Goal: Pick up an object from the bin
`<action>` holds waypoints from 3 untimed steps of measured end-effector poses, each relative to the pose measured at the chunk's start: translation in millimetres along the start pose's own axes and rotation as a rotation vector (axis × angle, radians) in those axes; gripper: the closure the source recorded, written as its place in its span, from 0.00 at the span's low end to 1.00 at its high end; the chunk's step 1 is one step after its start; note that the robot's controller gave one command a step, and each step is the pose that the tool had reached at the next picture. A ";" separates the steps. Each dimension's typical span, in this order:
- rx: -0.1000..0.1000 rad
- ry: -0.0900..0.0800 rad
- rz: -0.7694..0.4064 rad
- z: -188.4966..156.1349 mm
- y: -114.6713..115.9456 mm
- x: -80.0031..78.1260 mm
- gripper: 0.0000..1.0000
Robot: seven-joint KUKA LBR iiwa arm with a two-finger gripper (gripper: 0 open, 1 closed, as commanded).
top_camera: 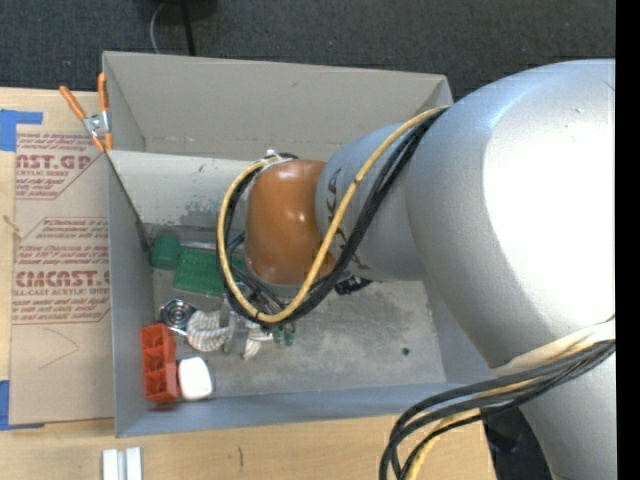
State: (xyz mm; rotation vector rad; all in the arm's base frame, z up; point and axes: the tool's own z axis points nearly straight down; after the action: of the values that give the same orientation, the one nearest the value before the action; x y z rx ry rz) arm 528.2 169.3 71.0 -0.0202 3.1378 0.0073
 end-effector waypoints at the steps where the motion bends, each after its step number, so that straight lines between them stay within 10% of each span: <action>1: 0.000 0.001 0.000 -2.0 -0.2 0.5 1.00; 3: 0.000 0.003 0.000 -28.9 -0.1 0.9 1.00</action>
Offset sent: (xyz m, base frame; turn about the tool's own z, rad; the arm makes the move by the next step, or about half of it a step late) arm 0.0001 -0.0002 0.0409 0.0000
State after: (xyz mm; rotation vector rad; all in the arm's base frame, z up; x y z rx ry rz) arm 527.1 169.1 99.8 -0.0197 3.1409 0.0069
